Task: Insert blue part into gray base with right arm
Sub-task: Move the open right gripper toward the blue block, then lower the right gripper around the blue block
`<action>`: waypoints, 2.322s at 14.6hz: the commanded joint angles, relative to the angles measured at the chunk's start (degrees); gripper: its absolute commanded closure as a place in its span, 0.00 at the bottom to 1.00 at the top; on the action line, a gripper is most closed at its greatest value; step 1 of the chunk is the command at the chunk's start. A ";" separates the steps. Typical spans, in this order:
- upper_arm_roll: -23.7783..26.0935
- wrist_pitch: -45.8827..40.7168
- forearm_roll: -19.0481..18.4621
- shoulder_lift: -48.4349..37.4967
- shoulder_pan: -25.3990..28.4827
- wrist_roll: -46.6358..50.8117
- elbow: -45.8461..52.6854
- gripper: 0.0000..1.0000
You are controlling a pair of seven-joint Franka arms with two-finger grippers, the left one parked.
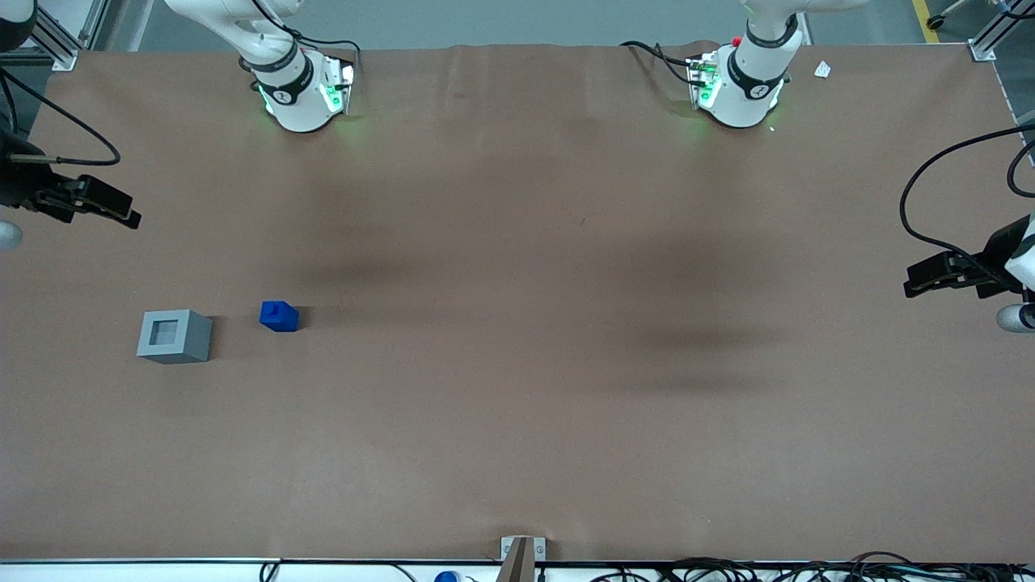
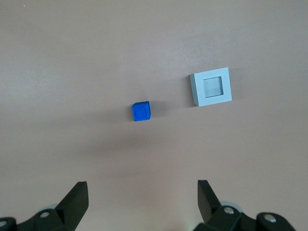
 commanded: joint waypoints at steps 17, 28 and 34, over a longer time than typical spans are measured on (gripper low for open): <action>0.54 23.59 0.22 5.70 1.77 -0.02 -15.04 0.00; 0.63 45.93 -0.04 18.11 3.62 -0.10 -26.03 0.00; 0.54 47.09 -0.13 20.13 5.11 -0.10 -27.89 0.08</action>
